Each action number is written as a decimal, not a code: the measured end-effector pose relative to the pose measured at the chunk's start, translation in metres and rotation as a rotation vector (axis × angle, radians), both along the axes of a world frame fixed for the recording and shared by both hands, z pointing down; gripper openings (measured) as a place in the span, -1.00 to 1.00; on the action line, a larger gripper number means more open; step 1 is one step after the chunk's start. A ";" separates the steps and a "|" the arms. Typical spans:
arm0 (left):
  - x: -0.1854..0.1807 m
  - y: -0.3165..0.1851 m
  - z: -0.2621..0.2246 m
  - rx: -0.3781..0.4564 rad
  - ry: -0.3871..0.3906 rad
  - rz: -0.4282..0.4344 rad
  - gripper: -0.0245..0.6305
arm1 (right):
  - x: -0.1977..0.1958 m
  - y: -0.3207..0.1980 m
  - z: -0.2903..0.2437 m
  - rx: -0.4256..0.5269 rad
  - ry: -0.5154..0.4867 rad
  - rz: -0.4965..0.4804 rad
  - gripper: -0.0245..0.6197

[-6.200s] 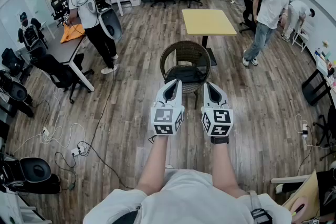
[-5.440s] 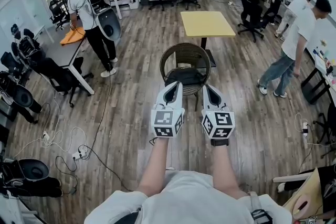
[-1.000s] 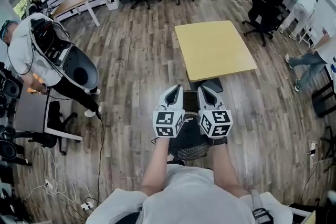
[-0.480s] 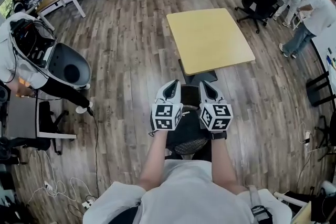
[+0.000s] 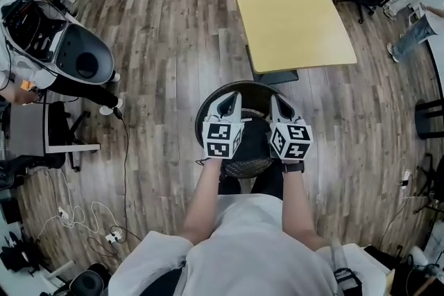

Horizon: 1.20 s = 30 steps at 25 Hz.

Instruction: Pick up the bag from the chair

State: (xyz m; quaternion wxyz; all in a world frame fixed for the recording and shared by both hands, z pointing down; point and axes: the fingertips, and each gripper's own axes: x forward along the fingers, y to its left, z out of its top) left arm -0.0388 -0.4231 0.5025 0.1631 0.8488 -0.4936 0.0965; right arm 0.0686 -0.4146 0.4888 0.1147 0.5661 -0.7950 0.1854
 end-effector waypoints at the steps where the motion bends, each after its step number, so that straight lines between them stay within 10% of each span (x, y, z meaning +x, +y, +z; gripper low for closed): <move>1: -0.001 -0.002 0.007 -0.014 -0.002 -0.005 -0.90 | -0.002 -0.001 0.008 -0.015 0.000 -0.008 -0.90; 30: -0.022 0.074 0.249 -0.463 -0.050 -0.036 -0.90 | -0.017 0.061 0.264 -0.477 0.086 -0.123 -0.90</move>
